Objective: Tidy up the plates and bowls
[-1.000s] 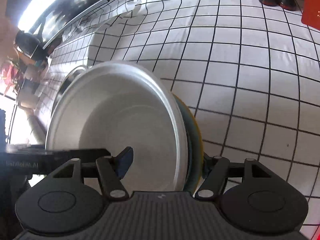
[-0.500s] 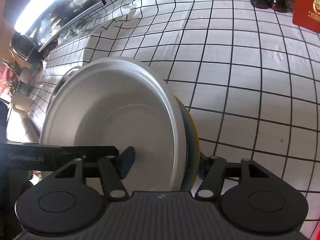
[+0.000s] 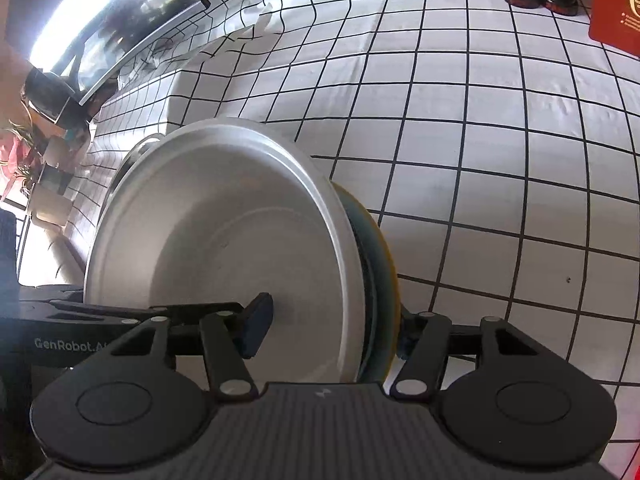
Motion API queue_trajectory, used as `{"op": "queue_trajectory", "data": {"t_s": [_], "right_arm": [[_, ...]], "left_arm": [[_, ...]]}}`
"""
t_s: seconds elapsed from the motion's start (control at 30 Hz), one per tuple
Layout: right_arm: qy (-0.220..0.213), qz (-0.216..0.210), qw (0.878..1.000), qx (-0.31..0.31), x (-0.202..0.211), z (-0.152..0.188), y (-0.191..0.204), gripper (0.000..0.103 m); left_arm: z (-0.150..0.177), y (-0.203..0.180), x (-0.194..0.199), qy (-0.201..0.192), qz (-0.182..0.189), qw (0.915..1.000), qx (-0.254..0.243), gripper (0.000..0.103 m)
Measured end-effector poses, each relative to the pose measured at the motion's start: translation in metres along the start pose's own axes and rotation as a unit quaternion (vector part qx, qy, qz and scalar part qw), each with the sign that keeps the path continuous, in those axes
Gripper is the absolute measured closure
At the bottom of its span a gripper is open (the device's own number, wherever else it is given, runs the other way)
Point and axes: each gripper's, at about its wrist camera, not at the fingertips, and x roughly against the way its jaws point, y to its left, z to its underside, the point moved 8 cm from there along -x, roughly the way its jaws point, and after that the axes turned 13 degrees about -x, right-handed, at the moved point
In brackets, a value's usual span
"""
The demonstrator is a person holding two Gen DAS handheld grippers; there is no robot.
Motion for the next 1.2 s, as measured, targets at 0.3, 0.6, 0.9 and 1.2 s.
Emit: {"op": "queue_trajectory", "data": {"t_s": [0.3,0.6,0.9,1.2], "right_arm": [[-0.014,0.009,1.000,-0.005,0.008,0.003,-0.011,0.042],[-0.009,0.015,1.000,-0.005,0.007,0.000,-0.009,0.041],[-0.004,0.023,1.000,-0.001,0.006,-0.002,-0.008,0.039],[0.005,0.025,1.000,0.004,0.004,-0.002,-0.007,0.036]], "left_arm": [[-0.001,-0.014,-0.006,0.002,0.002,0.9989,-0.047,0.046],[-0.001,-0.016,-0.007,0.008,0.006,0.9978,-0.065,0.045],[-0.001,-0.013,-0.007,0.003,0.020,0.9983,-0.054,0.045],[0.000,-0.008,-0.004,0.007,0.034,0.9989,-0.031,0.045]]}}
